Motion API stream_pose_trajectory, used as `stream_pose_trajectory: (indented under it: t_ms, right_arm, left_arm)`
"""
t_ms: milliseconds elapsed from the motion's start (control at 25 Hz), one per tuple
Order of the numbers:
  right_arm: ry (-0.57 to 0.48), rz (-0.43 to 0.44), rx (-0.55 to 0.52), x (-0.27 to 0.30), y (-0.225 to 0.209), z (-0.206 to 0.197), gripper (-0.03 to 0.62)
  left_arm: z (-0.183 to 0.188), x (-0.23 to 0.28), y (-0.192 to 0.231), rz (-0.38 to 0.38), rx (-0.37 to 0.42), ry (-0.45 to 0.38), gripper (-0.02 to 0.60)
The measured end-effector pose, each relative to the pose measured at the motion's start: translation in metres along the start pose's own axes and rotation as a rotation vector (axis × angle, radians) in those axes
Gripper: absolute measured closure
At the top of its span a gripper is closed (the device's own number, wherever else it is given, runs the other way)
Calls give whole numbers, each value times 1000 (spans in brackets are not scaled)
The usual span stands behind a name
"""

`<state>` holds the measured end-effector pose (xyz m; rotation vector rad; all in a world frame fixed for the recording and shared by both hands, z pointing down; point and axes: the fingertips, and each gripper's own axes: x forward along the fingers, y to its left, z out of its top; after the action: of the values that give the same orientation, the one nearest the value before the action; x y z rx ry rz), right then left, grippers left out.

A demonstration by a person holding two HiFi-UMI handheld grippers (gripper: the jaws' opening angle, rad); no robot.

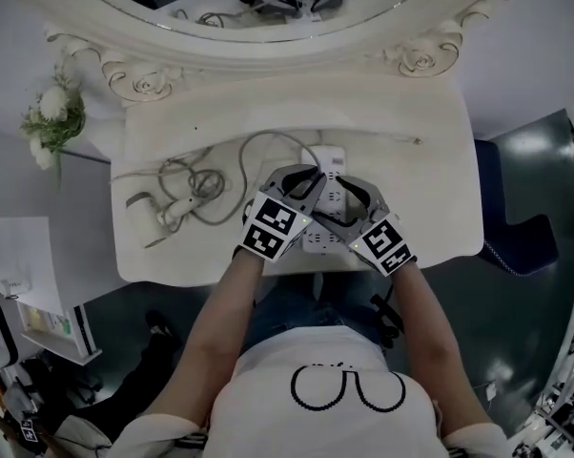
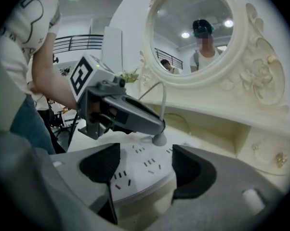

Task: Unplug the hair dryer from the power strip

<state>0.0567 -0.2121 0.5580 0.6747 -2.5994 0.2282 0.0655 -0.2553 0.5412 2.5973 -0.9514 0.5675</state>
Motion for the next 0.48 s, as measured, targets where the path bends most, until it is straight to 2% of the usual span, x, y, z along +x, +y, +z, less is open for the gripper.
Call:
stream_pose_trajectory:
  t_ms: [280,360,480]
  right_arm:
    - [31,10,-24,1,-1,-5,263]
    - [41,8,-21,2,-2,-4,263]
    - [61,0,-15,2,-2,-5,261]
  left_arm:
    - [4,-1,4,-51,-172,39,531]
    - [5,-2,2,-28,-139,57,535]
    - [3,-1,0,14,-2,82,538]
